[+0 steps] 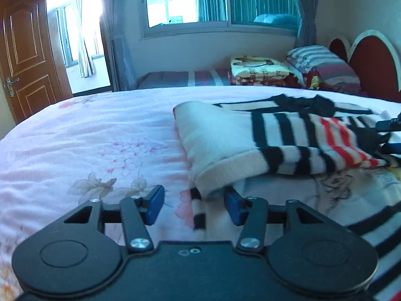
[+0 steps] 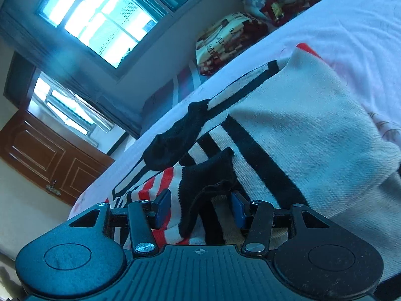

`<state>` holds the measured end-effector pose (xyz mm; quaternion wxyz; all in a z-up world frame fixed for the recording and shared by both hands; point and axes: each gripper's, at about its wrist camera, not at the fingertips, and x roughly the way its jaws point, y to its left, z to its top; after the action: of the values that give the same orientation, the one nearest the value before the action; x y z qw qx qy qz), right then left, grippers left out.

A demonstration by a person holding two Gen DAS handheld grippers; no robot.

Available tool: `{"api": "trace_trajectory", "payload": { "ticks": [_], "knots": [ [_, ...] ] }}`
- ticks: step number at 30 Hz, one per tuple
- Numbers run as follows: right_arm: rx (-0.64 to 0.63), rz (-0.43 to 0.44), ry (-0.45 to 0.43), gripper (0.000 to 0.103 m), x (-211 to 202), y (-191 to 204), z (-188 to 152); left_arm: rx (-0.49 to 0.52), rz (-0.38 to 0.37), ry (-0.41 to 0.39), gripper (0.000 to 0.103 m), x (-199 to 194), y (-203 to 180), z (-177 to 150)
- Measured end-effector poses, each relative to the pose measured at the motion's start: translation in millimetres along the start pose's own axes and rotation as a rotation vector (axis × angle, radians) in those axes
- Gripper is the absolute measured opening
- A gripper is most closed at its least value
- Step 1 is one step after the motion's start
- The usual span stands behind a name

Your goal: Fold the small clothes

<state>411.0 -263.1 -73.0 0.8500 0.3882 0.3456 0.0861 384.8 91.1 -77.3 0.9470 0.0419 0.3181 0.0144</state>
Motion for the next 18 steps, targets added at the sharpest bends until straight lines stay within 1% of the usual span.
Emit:
{"api": "trace_trajectory", "payload": {
  "ticks": [1,2,4,5,6,9,10,12,14,16,18],
  "knots": [
    [0.002,-0.007,0.002,0.050,2.8,0.8,0.5,-0.020,-0.012,-0.002,0.043,2.4,4.4,2.7],
    [-0.006,-0.014,0.001,0.040,4.8,2.8,1.1,-0.031,-0.018,-0.001,0.043,4.6,8.4,4.9],
    [-0.053,-0.041,0.007,0.005,8.4,9.4,1.3,-0.035,-0.019,0.002,0.042,10.8,13.3,4.4],
    [-0.073,-0.057,0.013,0.005,9.3,12.4,0.7,-0.048,-0.034,0.005,0.040,12.2,15.9,3.1],
    [-0.093,-0.051,-0.002,0.005,5.9,15.7,0.1,-0.057,-0.049,0.010,0.038,13.1,18.4,2.4],
    [-0.189,-0.052,-0.092,0.005,-18.5,30.4,-0.4,-0.053,-0.073,0.031,0.036,17.2,20.2,-2.5],
    [-0.204,-0.059,-0.101,0.005,-21.6,31.4,-1.0,-0.060,-0.080,0.034,0.036,18.3,21.2,-4.1],
    [-0.221,-0.104,-0.065,0.005,-14.3,26.3,-5.0,-0.068,-0.092,0.039,0.036,19.8,22.7,-5.2],
    [-0.198,-0.122,-0.025,0.005,-2.6,18.1,-9.4,-0.069,-0.097,0.044,0.036,21.2,22.9,-5.3],
    [-0.202,-0.134,-0.025,0.005,1.8,14.3,-14.7,-0.052,-0.103,0.055,0.038,20.2,23.8,-6.2],
    [-0.184,-0.137,-0.029,0.005,4.0,9.8,-16.6,-0.029,-0.133,0.068,0.038,15.0,25.8,-5.9]
  ]
}}
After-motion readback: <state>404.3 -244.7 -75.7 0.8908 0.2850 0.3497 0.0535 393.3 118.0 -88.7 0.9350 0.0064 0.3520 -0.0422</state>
